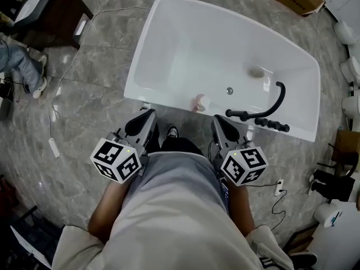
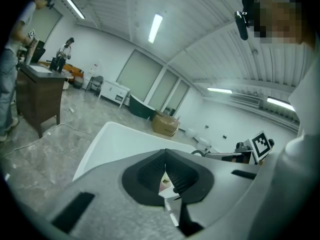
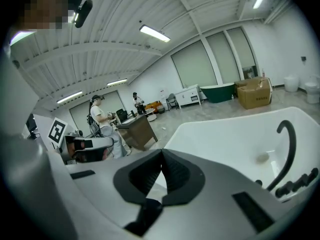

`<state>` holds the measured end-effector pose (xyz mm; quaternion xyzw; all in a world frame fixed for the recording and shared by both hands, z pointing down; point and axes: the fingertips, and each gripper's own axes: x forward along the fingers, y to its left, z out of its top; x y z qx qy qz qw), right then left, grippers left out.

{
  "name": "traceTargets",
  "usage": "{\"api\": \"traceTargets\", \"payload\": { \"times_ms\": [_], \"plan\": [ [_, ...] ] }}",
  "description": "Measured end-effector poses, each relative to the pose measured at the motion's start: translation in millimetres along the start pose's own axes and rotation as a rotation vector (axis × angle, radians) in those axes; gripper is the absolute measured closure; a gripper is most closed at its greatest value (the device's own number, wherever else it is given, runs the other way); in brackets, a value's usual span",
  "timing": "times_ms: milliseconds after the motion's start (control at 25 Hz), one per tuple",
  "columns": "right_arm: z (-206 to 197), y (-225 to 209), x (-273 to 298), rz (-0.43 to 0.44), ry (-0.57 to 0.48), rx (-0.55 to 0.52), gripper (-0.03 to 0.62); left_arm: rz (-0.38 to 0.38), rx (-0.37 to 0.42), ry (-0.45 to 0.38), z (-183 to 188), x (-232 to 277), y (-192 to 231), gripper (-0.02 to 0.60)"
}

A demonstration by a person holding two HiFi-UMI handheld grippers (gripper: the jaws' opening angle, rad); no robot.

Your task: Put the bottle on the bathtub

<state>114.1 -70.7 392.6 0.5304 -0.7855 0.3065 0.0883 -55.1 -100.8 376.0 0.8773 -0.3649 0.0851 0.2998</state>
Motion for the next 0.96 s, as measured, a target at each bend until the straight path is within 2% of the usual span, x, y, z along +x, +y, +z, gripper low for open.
{"api": "traceTargets", "payload": {
  "times_ms": [320, 480, 640, 960],
  "plan": [
    [20, 23, 4, 0.025, -0.023, -0.054, 0.583, -0.004, -0.011, -0.055, 20, -5, -4, 0.577],
    [16, 30, 7, 0.018, -0.01, -0.081, 0.583, -0.004, -0.004, -0.05, 20, -4, -4, 0.577],
    [18, 25, 3, -0.004, -0.026, -0.063, 0.582, -0.003, -0.006, -0.047, 19, -4, -7, 0.577],
    [16, 24, -2, -0.011, -0.077, -0.031, 0.582, 0.083, -0.078, -0.109, 14, -19, 16, 0.578]
  ]
}}
